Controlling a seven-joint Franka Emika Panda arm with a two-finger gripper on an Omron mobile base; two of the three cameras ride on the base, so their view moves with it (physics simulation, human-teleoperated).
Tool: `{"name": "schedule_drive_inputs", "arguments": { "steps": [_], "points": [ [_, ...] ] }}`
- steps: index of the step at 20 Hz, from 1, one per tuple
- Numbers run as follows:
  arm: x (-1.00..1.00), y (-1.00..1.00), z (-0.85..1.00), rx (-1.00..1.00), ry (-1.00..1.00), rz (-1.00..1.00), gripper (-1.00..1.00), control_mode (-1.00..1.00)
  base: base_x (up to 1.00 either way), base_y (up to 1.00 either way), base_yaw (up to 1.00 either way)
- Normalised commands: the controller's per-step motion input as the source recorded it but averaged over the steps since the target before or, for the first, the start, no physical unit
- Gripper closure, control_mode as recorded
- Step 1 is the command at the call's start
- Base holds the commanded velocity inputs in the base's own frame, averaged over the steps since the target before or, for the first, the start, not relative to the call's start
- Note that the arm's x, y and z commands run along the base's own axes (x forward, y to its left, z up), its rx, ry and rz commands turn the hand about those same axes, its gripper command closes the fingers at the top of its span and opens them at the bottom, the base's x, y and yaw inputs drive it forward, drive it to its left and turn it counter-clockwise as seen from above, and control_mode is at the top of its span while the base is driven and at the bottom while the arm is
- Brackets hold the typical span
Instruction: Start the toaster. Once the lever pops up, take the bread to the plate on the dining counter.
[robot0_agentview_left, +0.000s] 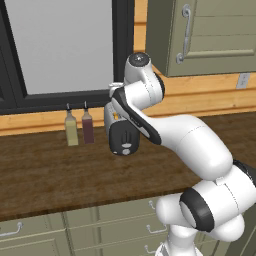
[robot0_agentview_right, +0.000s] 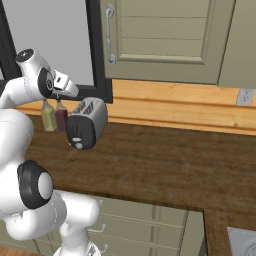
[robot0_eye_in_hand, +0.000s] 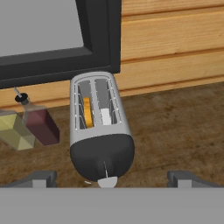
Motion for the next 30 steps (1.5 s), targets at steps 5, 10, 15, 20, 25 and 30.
{"name": "schedule_drive_inputs", "arguments": {
  "steps": [5, 10, 15, 20, 25, 30],
  "points": [
    [0.0, 0.0, 0.0, 0.0, 0.0, 0.0, -1.0, -1.0, 0.0, 0.0, 0.0],
    [0.0, 0.0, 0.0, 0.0, 0.0, 0.0, -1.0, -1.0, 0.0, 0.0, 0.0],
    [0.0, 0.0, 0.0, 0.0, 0.0, 0.0, -1.0, -1.0, 0.0, 0.0, 0.0],
    [0.0, 0.0, 0.0, 0.0, 0.0, 0.0, -1.0, -1.0, 0.0, 0.0, 0.0],
    [0.0, 0.0, 0.0, 0.0, 0.0, 0.0, -1.0, -1.0, 0.0, 0.0, 0.0],
    [0.0, 0.0, 0.0, 0.0, 0.0, 0.0, -1.0, -1.0, 0.0, 0.0, 0.0]
  ]
}}
